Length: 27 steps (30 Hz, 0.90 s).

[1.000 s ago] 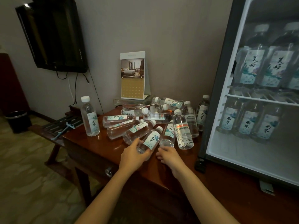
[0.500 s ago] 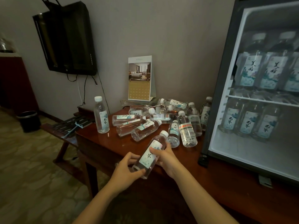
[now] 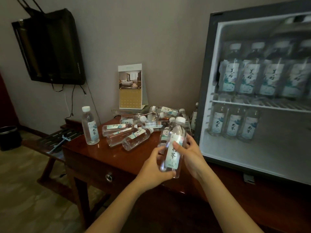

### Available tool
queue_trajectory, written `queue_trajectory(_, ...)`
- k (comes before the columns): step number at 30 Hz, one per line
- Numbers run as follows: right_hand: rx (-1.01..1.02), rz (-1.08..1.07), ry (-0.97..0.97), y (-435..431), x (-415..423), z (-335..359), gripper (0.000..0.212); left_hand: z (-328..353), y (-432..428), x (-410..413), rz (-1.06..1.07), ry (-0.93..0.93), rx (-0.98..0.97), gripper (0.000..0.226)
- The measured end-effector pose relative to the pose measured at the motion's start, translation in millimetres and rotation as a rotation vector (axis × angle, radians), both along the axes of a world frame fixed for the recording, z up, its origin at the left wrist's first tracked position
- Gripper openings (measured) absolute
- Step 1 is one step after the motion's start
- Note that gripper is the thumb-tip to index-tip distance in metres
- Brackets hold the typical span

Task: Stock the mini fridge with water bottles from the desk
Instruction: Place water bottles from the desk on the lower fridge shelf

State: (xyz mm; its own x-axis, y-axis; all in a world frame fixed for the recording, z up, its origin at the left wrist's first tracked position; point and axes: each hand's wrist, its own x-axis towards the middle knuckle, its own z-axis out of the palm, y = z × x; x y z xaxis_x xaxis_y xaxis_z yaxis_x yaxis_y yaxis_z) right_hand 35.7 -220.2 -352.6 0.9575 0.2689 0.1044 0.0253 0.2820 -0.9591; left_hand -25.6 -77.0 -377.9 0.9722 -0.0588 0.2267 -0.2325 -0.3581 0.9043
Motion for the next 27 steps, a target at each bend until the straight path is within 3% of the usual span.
queue_trajectory(13,-0.119,-0.413,-0.282,-164.9,-9.8,11.8,0.062,8.8,-183.1,77.1,-0.305,-0.204,0.099,0.120)
queue_trajectory(19,-0.179,-0.565,-0.321,-215.0,9.7,11.7,0.057,4.1,-255.3,113.1,-0.294,-0.291,0.131,0.112)
queue_trajectory(27,-0.198,-0.647,-0.287,-244.7,41.9,3.1,0.047,-8.0,-289.9,159.5,-0.405,-0.302,0.033,0.106)
